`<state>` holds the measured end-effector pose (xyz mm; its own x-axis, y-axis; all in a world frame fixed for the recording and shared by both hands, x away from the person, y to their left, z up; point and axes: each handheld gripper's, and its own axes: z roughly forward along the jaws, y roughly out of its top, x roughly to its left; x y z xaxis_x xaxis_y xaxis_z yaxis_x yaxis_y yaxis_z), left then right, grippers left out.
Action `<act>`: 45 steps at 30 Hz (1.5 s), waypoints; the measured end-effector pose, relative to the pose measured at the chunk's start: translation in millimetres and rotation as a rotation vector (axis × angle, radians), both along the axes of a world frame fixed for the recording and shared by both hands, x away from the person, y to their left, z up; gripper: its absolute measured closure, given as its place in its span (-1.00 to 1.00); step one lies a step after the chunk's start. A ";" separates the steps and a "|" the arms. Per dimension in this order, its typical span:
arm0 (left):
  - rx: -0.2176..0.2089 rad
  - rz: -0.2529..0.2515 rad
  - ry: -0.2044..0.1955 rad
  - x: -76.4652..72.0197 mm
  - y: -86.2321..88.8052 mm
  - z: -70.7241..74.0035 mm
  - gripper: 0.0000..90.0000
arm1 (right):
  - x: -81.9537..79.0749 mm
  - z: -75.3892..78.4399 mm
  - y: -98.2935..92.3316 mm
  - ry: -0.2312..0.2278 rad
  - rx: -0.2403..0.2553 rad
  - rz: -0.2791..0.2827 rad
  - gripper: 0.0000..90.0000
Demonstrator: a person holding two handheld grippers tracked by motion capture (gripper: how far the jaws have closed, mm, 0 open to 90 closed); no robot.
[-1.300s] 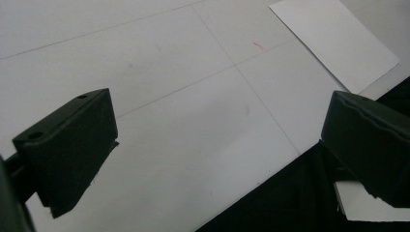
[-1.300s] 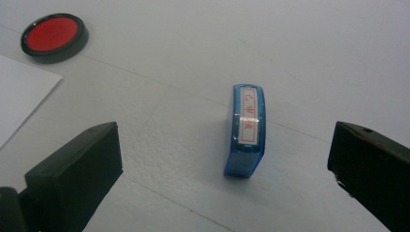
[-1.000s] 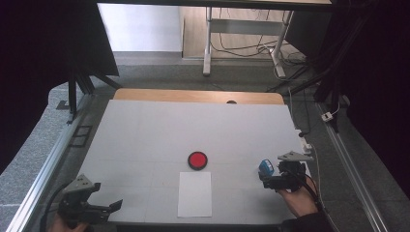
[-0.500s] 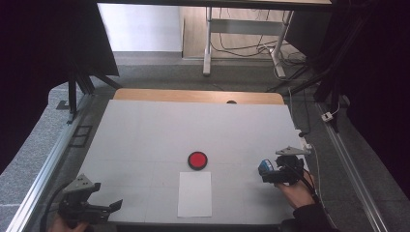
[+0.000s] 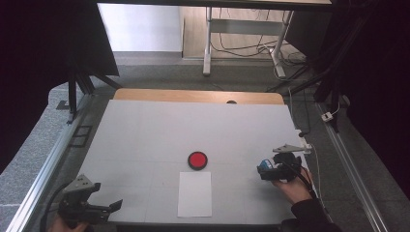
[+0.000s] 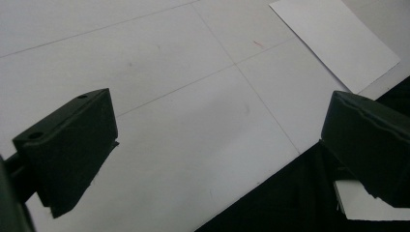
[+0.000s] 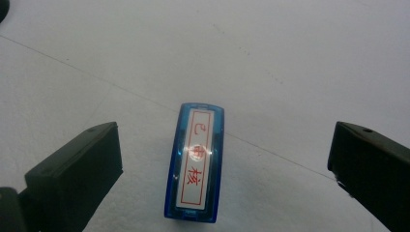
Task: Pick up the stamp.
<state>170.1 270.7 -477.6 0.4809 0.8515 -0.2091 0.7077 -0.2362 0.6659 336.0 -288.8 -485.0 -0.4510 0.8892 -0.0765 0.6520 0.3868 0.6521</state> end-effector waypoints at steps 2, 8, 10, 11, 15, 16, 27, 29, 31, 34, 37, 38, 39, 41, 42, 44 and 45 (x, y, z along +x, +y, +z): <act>-0.001 0.000 0.000 0.0 0.0 0.0 -1.00 | 0.4 -1.9 0.3 0.006 0.003 0.000 -1.00; -0.001 -0.001 0.000 -0.2 0.0 0.0 -1.00 | 1.0 -3.1 -0.8 0.032 0.002 -0.009 -0.85; -0.002 -0.002 0.000 -0.2 0.0 0.0 -1.00 | 1.0 -3.3 -2.0 0.040 0.006 -0.006 -0.73; -0.001 -0.002 0.000 -0.2 -0.1 0.0 -1.00 | 1.1 -3.6 -2.6 0.050 0.006 -0.005 -0.67; 0.000 -0.002 0.000 -0.1 -0.1 0.0 -1.00 | 0.9 -3.9 -3.0 0.060 -0.003 0.009 -0.49; 0.001 -0.003 0.000 0.0 -0.2 0.0 -1.00 | 0.5 -3.4 -2.6 0.059 -0.001 0.012 -0.44; 0.002 -0.003 0.000 0.1 -0.3 -0.1 -1.00 | -0.7 -1.2 -0.6 0.087 -0.008 0.049 0.12; 0.002 -0.004 0.000 0.0 -0.3 0.0 -1.00 | -0.7 -1.0 -0.7 0.092 -0.005 0.051 0.16; 0.003 -0.004 0.000 0.0 -0.4 -0.1 -1.00 | -0.7 -1.0 -0.4 0.090 -0.010 0.051 0.22; 0.003 -0.004 0.001 0.0 -0.4 -0.1 -1.00 | -0.8 -0.9 0.2 0.094 -0.012 0.052 0.29; 0.002 -0.004 0.001 0.0 -0.3 -0.1 -1.00 | -0.6 -0.8 0.1 0.094 -0.011 0.057 0.37; 0.003 -0.003 -0.001 0.1 -0.4 -0.2 -1.00 | -0.7 -0.6 0.1 0.093 -0.011 0.058 0.41; 0.003 -0.003 -0.001 0.1 -0.5 -0.2 -1.00 | -0.7 0.0 -0.2 0.093 -0.010 0.059 0.48; 0.003 -0.003 -0.001 0.0 -0.4 -0.2 -1.00 | -0.7 0.1 -0.3 0.095 -0.011 0.060 0.50; 0.003 -0.004 0.001 0.0 -0.3 -0.1 -1.00 | -0.7 0.1 -0.5 0.095 -0.009 0.060 0.52; 0.003 -0.003 0.000 0.1 -0.4 -0.2 -1.00 | -0.7 0.4 -0.9 0.098 -0.006 0.062 0.54; 0.003 -0.003 -0.001 0.1 -0.5 -0.2 -1.00 | -0.9 0.7 -0.9 0.097 -0.006 0.062 0.55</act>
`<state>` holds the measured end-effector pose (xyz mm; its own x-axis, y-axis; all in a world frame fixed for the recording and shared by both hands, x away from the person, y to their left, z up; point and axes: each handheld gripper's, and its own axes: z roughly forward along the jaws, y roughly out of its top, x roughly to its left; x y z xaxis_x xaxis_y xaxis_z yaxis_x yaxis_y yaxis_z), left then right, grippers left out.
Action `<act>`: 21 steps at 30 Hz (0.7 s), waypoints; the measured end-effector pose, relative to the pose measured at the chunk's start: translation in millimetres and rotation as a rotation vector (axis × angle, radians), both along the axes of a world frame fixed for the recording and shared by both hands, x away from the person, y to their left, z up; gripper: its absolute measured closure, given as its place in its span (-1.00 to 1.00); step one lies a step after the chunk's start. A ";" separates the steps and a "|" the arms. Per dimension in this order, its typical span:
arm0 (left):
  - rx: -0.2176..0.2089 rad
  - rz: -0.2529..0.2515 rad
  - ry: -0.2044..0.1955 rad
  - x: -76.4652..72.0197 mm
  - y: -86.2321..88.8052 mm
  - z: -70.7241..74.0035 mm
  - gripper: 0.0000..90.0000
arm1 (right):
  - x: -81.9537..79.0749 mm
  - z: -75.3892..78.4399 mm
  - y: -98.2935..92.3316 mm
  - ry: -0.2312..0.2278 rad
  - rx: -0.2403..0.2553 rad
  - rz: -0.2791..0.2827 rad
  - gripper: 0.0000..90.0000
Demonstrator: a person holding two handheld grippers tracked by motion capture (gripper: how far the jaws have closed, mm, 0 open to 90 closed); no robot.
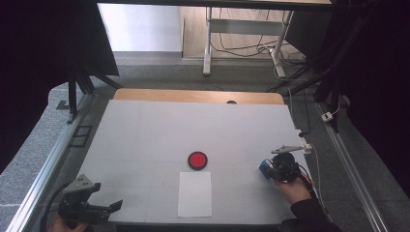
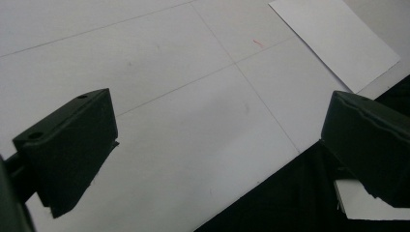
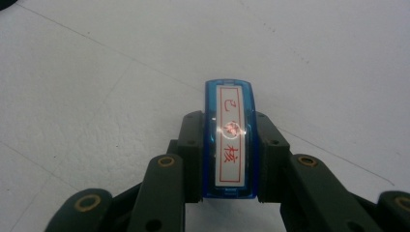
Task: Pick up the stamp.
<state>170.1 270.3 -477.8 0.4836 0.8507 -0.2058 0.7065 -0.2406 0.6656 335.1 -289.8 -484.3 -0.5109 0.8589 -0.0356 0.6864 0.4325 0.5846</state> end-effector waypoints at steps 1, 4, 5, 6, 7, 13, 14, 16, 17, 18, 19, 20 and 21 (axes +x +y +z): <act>0.000 0.000 0.000 0.0 0.0 0.0 -1.00 | -0.2 0.6 -0.1 -0.003 -0.001 0.001 0.55; 0.000 -0.002 0.001 -0.1 0.0 0.1 -1.00 | -1.1 2.5 -0.1 -0.021 -0.002 0.003 0.55; 0.000 0.001 0.001 -0.1 -0.2 0.0 -1.00 | -1.2 3.1 -0.4 -0.023 -0.001 0.006 0.55; 0.000 0.000 0.001 -0.2 -0.3 0.0 -1.00 | -1.5 3.5 -0.7 -0.028 0.000 0.009 0.55; 0.001 0.000 0.001 -0.3 -0.3 0.2 -1.00 | -1.9 4.2 -0.8 -0.031 0.000 0.014 0.56; 0.003 0.004 -0.002 -0.6 -0.4 0.2 -1.00 | -5.3 9.9 -1.2 -0.045 0.017 0.050 0.56; 0.003 0.003 -0.002 -0.5 -0.2 0.2 -1.00 | -5.3 9.9 -1.2 -0.045 0.017 0.050 0.56; 0.002 0.003 -0.002 -0.5 -0.2 0.2 -1.00 | -6.1 11.6 -1.6 -0.050 0.024 0.059 0.56; 0.002 0.003 -0.002 -0.5 -0.1 0.2 -1.00 | -6.7 12.9 -1.8 -0.052 0.034 0.062 0.56; 0.000 0.003 -0.002 -0.5 -0.1 0.2 -1.00 | -7.0 13.6 -2.1 -0.055 0.038 0.064 0.56; 0.000 0.003 -0.003 -0.6 -0.1 0.2 -1.00 | -7.0 13.6 -2.1 -0.055 0.038 0.064 0.56; -0.001 0.003 -0.002 -0.6 -0.1 0.2 -1.00 | -7.3 14.5 -2.4 -0.058 0.040 0.066 0.56; -0.001 0.003 -0.002 -0.6 -0.1 0.2 -1.00 | -7.6 15.3 -2.7 -0.062 0.046 0.067 0.56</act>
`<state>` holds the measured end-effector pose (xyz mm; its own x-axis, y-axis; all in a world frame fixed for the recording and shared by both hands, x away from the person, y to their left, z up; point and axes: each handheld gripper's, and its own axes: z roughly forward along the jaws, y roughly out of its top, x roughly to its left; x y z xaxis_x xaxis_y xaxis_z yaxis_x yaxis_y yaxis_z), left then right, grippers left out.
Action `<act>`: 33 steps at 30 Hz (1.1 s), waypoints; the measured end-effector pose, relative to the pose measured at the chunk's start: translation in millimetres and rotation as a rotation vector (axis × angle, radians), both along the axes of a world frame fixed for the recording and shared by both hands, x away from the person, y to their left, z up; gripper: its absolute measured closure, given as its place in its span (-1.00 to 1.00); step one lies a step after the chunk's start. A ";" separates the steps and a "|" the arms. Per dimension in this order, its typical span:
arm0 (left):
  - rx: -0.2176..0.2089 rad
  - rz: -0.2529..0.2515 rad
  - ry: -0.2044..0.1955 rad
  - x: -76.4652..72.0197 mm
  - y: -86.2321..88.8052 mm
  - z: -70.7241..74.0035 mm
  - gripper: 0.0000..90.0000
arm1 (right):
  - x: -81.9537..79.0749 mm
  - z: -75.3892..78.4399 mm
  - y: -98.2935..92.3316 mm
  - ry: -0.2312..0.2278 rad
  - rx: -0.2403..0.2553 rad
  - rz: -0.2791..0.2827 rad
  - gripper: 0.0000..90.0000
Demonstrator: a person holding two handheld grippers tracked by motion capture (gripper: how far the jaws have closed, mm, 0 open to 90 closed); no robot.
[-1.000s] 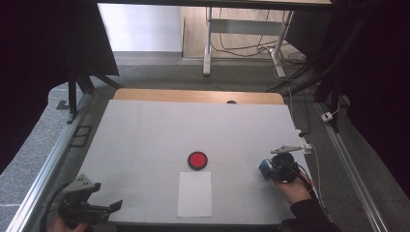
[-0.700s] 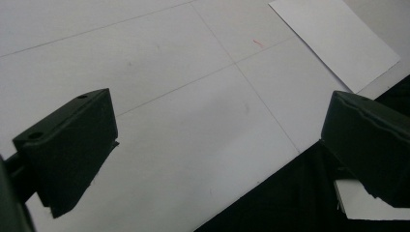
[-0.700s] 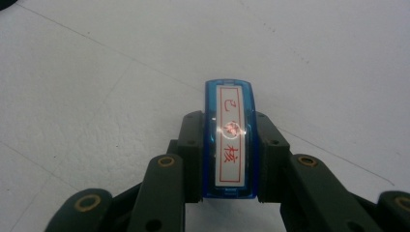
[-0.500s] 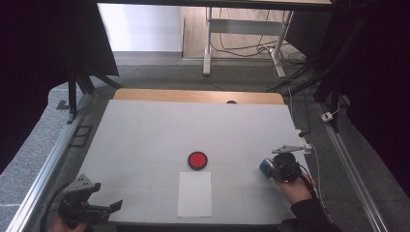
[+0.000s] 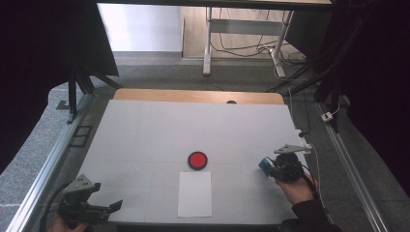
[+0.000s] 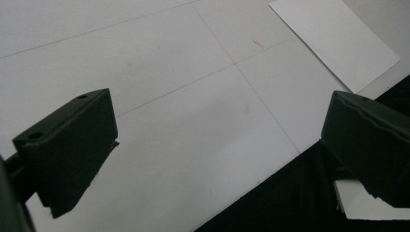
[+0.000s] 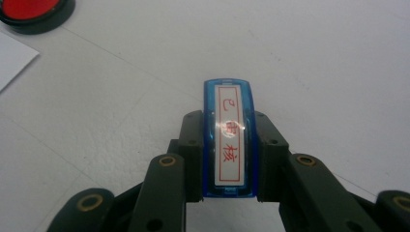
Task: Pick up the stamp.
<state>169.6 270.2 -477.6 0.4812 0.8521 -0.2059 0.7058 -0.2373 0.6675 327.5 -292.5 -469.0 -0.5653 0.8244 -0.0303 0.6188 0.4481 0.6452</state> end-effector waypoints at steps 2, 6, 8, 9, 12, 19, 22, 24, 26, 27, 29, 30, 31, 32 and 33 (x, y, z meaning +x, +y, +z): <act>0.000 -0.001 0.000 0.0 0.1 0.0 -1.00 | -1.2 1.7 -0.2 -0.004 0.008 0.000 0.56; -0.001 -0.001 0.000 0.0 0.4 0.0 -1.00 | -4.4 4.6 -0.7 -0.020 0.027 0.019 0.56; -0.002 -0.003 0.000 0.1 0.5 0.0 -1.00 | -6.8 8.2 -1.3 -0.031 0.044 0.020 0.56; -0.004 -0.004 0.002 0.1 0.7 0.1 -1.00 | -6.8 8.2 -1.3 -0.031 0.044 0.020 0.56; -0.006 -0.002 0.002 0.2 1.0 0.0 -1.00 | -8.5 11.6 -1.5 -0.043 0.059 0.024 0.56; -0.012 -0.004 0.001 0.4 1.8 -0.3 -1.00 | -14.3 21.4 1.6 -0.067 0.108 0.056 0.56; -0.021 -0.007 0.008 1.0 2.9 -0.3 -1.00 | -15.8 23.2 3.3 -0.078 0.127 0.067 0.56; -0.022 -0.007 0.010 1.1 3.0 -0.3 -1.00 | -17.2 25.3 5.1 -0.082 0.130 0.077 0.56; -0.023 -0.008 0.010 1.1 2.8 -0.3 -1.00 | -18.4 26.8 7.5 -0.082 0.139 0.088 0.56; -0.023 -0.009 0.011 1.1 2.8 -0.3 -1.00 | -19.5 28.4 9.9 -0.079 0.154 0.106 0.56; -0.023 -0.009 0.010 1.2 2.8 -0.3 -1.00 | -20.4 29.8 11.4 -0.078 0.156 0.113 0.56; -0.025 -0.009 0.010 1.2 2.8 -0.4 -1.00 | -21.0 30.8 13.4 -0.080 0.166 0.120 0.56; -0.025 -0.008 0.010 1.2 2.9 -0.4 -1.00 | -22.0 33.4 16.8 -0.080 0.174 0.141 0.56; -0.025 -0.008 0.010 1.2 3.1 -0.4 -1.00 | -22.4 34.3 18.7 -0.080 0.186 0.151 0.56; -0.027 -0.009 0.010 1.2 3.1 -0.4 -1.00 | -22.9 35.6 20.5 -0.080 0.191 0.161 0.56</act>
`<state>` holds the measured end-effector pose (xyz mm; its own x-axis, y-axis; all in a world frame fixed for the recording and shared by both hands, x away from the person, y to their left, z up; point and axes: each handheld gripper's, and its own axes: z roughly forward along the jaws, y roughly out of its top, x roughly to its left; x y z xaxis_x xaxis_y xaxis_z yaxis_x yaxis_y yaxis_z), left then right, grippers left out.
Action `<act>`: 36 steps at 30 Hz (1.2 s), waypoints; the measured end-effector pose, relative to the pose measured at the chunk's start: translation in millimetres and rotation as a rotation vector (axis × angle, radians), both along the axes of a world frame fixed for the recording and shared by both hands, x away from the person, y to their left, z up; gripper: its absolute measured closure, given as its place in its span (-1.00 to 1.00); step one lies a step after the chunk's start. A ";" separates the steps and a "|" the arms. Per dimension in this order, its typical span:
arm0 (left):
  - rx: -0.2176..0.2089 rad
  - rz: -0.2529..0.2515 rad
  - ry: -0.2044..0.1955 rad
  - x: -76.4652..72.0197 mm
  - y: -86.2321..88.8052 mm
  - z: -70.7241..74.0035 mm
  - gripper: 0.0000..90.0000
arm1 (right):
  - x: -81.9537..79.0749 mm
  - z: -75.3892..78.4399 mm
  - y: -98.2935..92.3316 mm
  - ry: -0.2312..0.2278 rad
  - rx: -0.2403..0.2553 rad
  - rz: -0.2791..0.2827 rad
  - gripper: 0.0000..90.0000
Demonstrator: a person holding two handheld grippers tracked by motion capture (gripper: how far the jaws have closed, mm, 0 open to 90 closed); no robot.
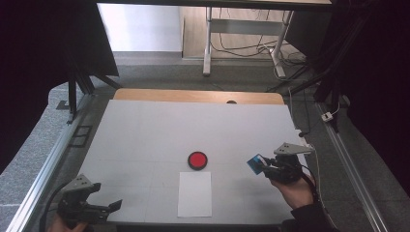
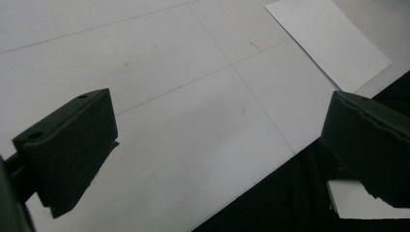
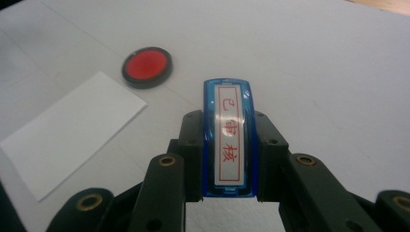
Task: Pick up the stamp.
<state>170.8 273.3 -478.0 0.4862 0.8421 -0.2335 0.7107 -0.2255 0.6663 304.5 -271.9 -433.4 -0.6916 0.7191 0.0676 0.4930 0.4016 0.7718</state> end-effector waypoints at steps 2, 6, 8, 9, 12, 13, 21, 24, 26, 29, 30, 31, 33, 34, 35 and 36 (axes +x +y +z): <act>-0.001 0.000 -0.002 0.0 0.0 -0.2 -1.00 | -0.9 2.3 4.0 -0.003 0.013 0.019 0.56; 0.000 -0.005 -0.001 -0.1 0.0 0.0 -1.00 | -2.1 6.7 10.3 -0.007 0.027 0.046 0.56; 0.001 -0.005 -0.003 -0.2 -0.1 0.1 -1.00 | -2.9 9.6 14.9 -0.012 0.038 0.064 0.56; 0.004 -0.005 -0.004 -0.4 -0.1 0.2 -1.00 | -3.2 10.9 17.2 -0.014 0.043 0.073 0.56; 0.003 -0.007 -0.006 -0.9 -0.6 0.5 -1.00 | -3.9 14.2 27.3 -0.014 0.064 0.105 0.56; 0.003 -0.007 -0.007 -1.0 -0.7 0.5 -1.00 | -3.8 14.6 29.9 -0.014 0.070 0.115 0.56; 0.002 -0.005 -0.011 -1.4 -0.6 0.6 -1.00 | -5.0 17.5 50.4 -0.021 0.076 0.172 0.56; -0.002 -0.006 -0.011 -1.6 -0.2 0.8 -1.00 | -6.2 17.5 58.5 -0.023 0.079 0.192 0.56; -0.003 -0.008 -0.012 -1.5 0.1 0.8 -1.00 | -7.5 16.6 63.6 -0.021 0.079 0.206 0.56; -0.001 -0.007 -0.013 -1.7 -0.3 0.8 -1.00 | -10.2 13.6 73.4 -0.014 0.072 0.231 0.56; 0.000 -0.008 -0.013 -1.6 -0.4 0.8 -1.00 | -10.2 13.6 73.4 -0.014 0.072 0.231 0.56; 0.000 -0.007 -0.014 -1.6 -0.5 0.7 -1.00 | -10.8 12.7 75.8 -0.014 0.071 0.237 0.56; -0.001 -0.006 -0.013 -1.4 -0.5 0.6 -1.00 | -12.1 11.7 80.1 -0.012 0.069 0.251 0.56; -0.002 -0.006 -0.012 -1.4 -0.4 0.6 -1.00 | -13.0 11.3 82.2 -0.014 0.069 0.254 0.56; -0.002 -0.009 -0.011 -1.3 0.0 0.8 -1.00 | -13.7 11.1 84.2 -0.013 0.072 0.260 0.56; -0.002 -0.009 -0.012 -1.3 0.0 0.8 -1.00 | -14.2 11.2 86.0 -0.013 0.069 0.265 0.56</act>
